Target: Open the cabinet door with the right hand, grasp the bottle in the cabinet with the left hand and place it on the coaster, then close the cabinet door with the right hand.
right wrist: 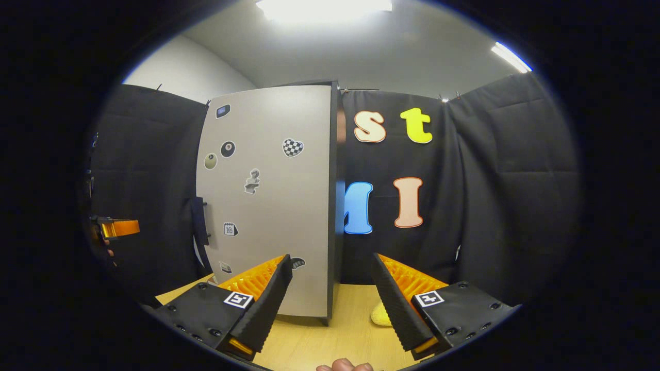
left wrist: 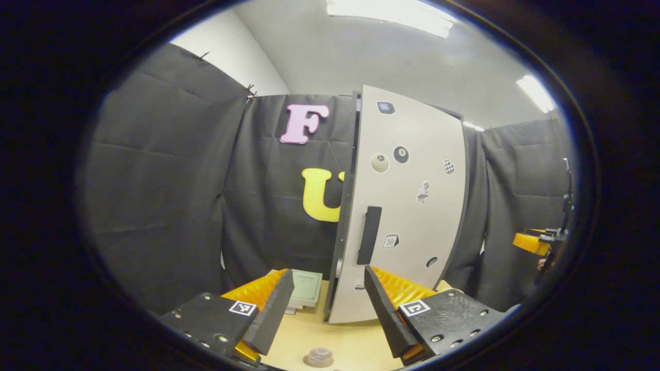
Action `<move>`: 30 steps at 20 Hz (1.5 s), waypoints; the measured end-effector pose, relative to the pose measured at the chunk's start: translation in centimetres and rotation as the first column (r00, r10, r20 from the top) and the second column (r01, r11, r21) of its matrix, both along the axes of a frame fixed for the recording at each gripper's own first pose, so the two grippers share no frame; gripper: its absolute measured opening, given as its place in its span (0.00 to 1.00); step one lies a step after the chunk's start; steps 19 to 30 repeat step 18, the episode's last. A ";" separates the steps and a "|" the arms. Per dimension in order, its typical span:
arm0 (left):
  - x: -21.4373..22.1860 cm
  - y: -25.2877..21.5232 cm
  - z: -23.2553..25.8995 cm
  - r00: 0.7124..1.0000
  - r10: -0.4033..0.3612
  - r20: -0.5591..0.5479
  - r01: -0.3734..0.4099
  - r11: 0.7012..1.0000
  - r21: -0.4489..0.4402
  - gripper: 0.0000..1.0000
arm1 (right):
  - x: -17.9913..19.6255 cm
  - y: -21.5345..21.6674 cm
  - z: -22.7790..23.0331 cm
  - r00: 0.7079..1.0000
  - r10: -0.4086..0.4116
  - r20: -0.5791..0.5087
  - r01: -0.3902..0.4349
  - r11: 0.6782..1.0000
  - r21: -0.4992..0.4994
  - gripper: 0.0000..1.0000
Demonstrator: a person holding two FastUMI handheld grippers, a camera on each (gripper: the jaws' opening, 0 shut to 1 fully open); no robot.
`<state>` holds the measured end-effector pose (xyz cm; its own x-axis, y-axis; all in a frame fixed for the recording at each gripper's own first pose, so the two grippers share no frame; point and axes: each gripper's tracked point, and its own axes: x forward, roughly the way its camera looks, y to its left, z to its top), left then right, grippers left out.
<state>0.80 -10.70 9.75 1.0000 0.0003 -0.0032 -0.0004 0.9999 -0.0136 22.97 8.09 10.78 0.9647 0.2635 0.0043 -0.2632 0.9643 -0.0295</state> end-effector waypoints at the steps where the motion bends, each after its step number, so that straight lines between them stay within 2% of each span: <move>1: 0.1 -0.3 0.2 1.000 -0.004 0.001 0.004 1.000 0.014 0.82 | 0.2 -0.3 0.0 1.000 -0.014 -0.015 0.014 1.000 0.017 0.98; 3: 0.2 -1.2 0.7 1.000 -0.025 -0.001 0.025 0.999 0.022 0.82 | 0.7 -0.4 -0.5 0.998 -0.028 -0.052 0.030 0.998 0.055 0.98; 5: 1.1 -2.2 0.4 0.998 -0.059 -0.021 0.059 0.998 0.007 0.83 | 1.1 0.5 -0.6 0.998 0.000 -0.058 0.006 0.995 0.102 0.98; 6: 1.7 -3.0 0.2 0.996 -0.081 -0.029 0.081 0.997 0.003 0.87 | 1.4 0.9 -1.0 0.998 0.012 -0.061 -0.005 0.994 0.112 0.93; 7: 2.1 -3.6 0.0 0.994 -0.098 -0.039 0.098 0.995 0.000 0.83 | 1.5 0.9 -1.6 0.998 0.010 -0.066 -0.003 0.994 0.106 0.98; 10: 2.7 -4.1 -0.6 0.992 -0.116 -0.046 0.116 0.993 0.002 0.84 | 2.2 1.2 -3.7 0.996 -0.015 -0.091 0.022 0.997 0.080 0.98; 12: 3.2 -4.1 -1.2 0.989 -0.134 -0.058 0.132 0.991 -0.029 0.83 | 2.4 1.7 -4.6 0.994 -0.018 -0.105 0.027 0.997 0.079 0.98; 15: 3.6 -3.6 -1.8 0.986 -0.146 -0.074 0.142 0.988 -0.060 0.83 | 2.9 1.8 -5.2 0.994 -0.063 -0.094 0.068 0.996 0.053 0.98; 18: 3.7 -1.9 -1.9 0.986 -0.144 -0.083 0.142 0.989 -0.029 0.85 | 3.6 2.0 -5.8 0.989 -0.102 -0.107 0.109 0.993 0.055 0.98; 30: 3.7 -1.9 -1.9 0.986 -0.144 -0.083 0.142 0.989 -0.029 0.85 | 3.6 2.0 -5.8 0.989 -0.102 -0.107 0.109 0.993 0.055 0.98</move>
